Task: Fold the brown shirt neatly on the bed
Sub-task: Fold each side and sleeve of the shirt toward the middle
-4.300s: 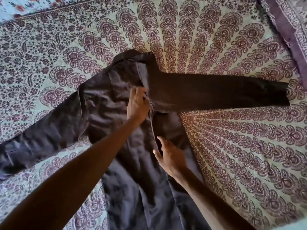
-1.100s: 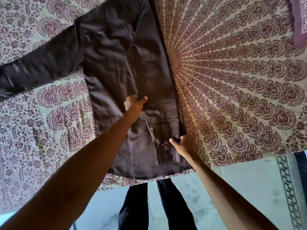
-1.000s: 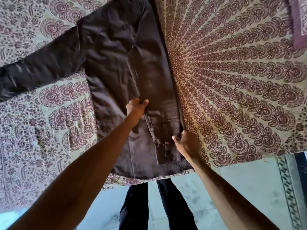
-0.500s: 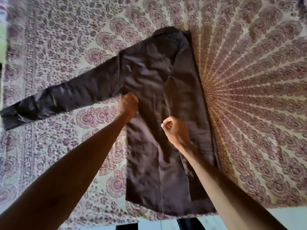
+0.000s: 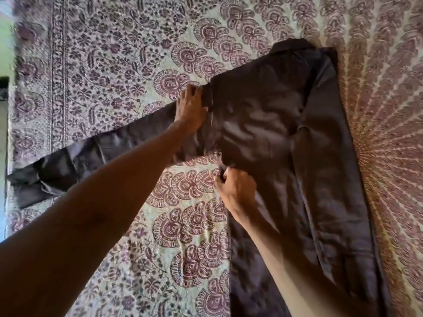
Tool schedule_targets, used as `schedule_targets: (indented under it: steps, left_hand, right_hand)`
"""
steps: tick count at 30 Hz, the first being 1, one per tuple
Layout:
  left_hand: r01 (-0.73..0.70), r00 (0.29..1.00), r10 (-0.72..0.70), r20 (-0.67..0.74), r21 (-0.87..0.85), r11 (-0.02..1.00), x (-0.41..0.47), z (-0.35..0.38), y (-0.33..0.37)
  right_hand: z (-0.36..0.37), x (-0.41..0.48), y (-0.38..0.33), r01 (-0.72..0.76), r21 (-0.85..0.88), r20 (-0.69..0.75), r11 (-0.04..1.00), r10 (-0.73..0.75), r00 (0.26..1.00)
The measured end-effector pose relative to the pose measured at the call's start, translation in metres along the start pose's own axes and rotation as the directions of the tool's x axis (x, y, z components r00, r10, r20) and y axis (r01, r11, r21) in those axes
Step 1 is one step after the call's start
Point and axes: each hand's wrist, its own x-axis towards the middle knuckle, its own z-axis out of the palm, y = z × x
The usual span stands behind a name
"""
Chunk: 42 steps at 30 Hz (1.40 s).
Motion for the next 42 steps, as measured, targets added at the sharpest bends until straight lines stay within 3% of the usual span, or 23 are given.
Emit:
schedule_targets:
  steps: [3, 6, 11, 16, 20, 23, 25, 28, 31, 33, 34, 37, 42]
  left_hand:
    - [0.060, 0.998, -0.060, 0.017, 0.000, 0.998, 0.020, -0.008, 0.012]
    - [0.118, 0.993, -0.115, 0.030, -0.112, 0.987, 0.035, -0.021, 0.021]
    - [0.160, 0.982, -0.128, 0.136, -0.258, 0.953, 0.056, -0.044, 0.059]
    - [0.283, 0.954, -0.188, 0.234, -0.492, 0.823, 0.079, -0.044, 0.119]
    - [0.278, 0.952, -0.157, 0.264, -0.524, 0.805, 0.091, -0.019, 0.182]
    - [0.193, 0.971, -0.090, 0.221, -0.504, 0.842, 0.096, 0.005, 0.227]
    - [0.123, 0.974, -0.032, 0.224, -0.404, 0.907, 0.099, 0.016, 0.237]
    - [0.152, 0.967, -0.065, 0.247, -0.351, 0.924, 0.108, 0.038, 0.234]
    - [0.085, 0.991, -0.113, -0.072, -0.318, 0.944, 0.083, 0.041, 0.234]
    - [-0.077, 0.953, 0.017, -0.302, -0.186, 0.979, 0.047, 0.040, 0.230]
    - [-0.150, 0.932, 0.096, -0.349, -0.131, 0.980, 0.026, 0.040, 0.224]
    - [-0.202, 0.949, 0.135, -0.286, -0.220, 0.954, -0.051, 0.057, 0.199]
    - [-0.126, 0.991, 0.135, -0.006, -0.392, 0.911, -0.181, 0.096, 0.165]
  right_hand:
    - [0.001, 0.002, -0.002, -0.002, -0.022, 0.003, 1.000, 0.002, 1.000]
    - [-0.007, 0.002, 0.003, 0.001, 0.018, 0.024, 1.000, -0.002, 1.000]
    - [-0.031, 0.000, 0.035, -0.016, 0.327, 0.027, 0.945, 0.008, 1.000]
    - [-0.068, -0.007, 0.102, -0.057, 0.534, -0.110, 0.844, 0.135, 0.985]
    - [-0.090, 0.004, 0.155, -0.121, 0.598, -0.173, 0.792, 0.275, 0.946]
    - [-0.098, 0.014, 0.184, -0.210, 0.611, -0.141, 0.763, 0.365, 0.920]
    - [-0.096, 0.019, 0.197, -0.246, 0.599, -0.118, 0.762, 0.388, 0.914]
    - [-0.089, 0.024, 0.208, -0.255, 0.563, -0.081, 0.786, 0.360, 0.929]
    - [-0.086, 0.024, 0.211, -0.258, 0.563, -0.026, 0.785, 0.329, 0.944]
    - [-0.086, 0.017, 0.213, -0.252, 0.564, -0.012, 0.786, 0.313, 0.950]
    - [-0.086, 0.012, 0.215, -0.254, 0.549, 0.000, 0.796, 0.304, 0.953]
    - [-0.087, -0.011, 0.221, -0.327, 0.424, 0.123, 0.845, 0.304, 0.945]
    - [-0.083, -0.066, 0.227, -0.397, 0.269, 0.230, 0.877, 0.342, 0.911]
